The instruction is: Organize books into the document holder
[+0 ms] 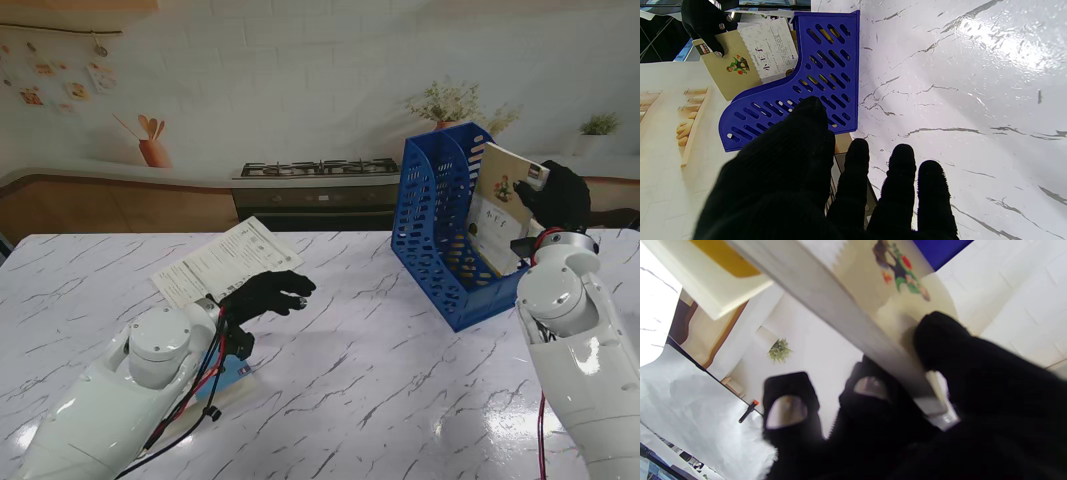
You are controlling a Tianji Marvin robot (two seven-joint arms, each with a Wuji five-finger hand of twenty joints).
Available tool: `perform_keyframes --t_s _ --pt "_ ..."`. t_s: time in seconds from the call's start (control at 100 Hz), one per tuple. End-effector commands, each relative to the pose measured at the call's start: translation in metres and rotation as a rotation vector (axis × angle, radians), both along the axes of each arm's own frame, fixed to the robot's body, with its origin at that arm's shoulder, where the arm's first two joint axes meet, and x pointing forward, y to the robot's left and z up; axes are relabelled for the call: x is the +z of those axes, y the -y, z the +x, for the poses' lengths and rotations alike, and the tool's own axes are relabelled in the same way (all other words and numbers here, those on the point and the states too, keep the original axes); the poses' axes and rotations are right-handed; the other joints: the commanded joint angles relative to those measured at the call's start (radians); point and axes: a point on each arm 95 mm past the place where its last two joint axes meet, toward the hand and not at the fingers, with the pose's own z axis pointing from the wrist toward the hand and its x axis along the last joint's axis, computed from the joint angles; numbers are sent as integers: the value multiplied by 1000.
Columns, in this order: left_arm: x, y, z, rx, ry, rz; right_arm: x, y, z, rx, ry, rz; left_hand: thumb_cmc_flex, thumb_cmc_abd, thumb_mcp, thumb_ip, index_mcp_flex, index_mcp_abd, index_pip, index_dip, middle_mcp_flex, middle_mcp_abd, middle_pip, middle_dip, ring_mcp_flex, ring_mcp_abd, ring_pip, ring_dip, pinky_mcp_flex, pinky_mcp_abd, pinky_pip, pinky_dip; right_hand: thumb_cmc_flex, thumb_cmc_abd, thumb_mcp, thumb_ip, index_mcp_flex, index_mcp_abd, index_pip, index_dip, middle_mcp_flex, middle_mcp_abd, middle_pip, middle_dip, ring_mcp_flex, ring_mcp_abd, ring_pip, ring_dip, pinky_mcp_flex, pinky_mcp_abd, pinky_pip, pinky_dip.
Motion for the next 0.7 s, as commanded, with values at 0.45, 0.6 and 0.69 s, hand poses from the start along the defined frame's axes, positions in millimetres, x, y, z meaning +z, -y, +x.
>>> perform_keyframes --t_s 0.45,0.6,0.69 --pt "0 2 -2 -12 12 -14 -30 -9 3 15 -6 29 -15 37 -27 21 6 -14 10 17 5 -8 -2 -3 -8 -34 2 -7 -13 -41 -30 5 298 235 227 -2 59 -460 449 8 -24 -200 -16 -125 -83 28 -348 -12 -193 -16 -221 23" --pt "0 2 -2 -14 14 -15 -35 -8 -1 8 -36 30 -15 37 -29 21 8 -14 10 16 4 -15 -1 -2 -8 -35 3 -7 -13 -43 -30 4 304 134 237 -31 53 -434 408 -49 -19 -188 -56 -197 -69 60 -461 -41 -267 6 -279 3" --pt "0 2 -2 -15 15 -17 -38 -7 -2 9 -50 16 -15 38 -30 21 8 -14 8 14 5 -18 0 -1 -7 -37 4 -7 -12 -45 -29 3 310 110 232 -39 53 -435 406 -58 -18 -190 -66 -216 -62 66 -501 -50 -277 6 -296 -7"
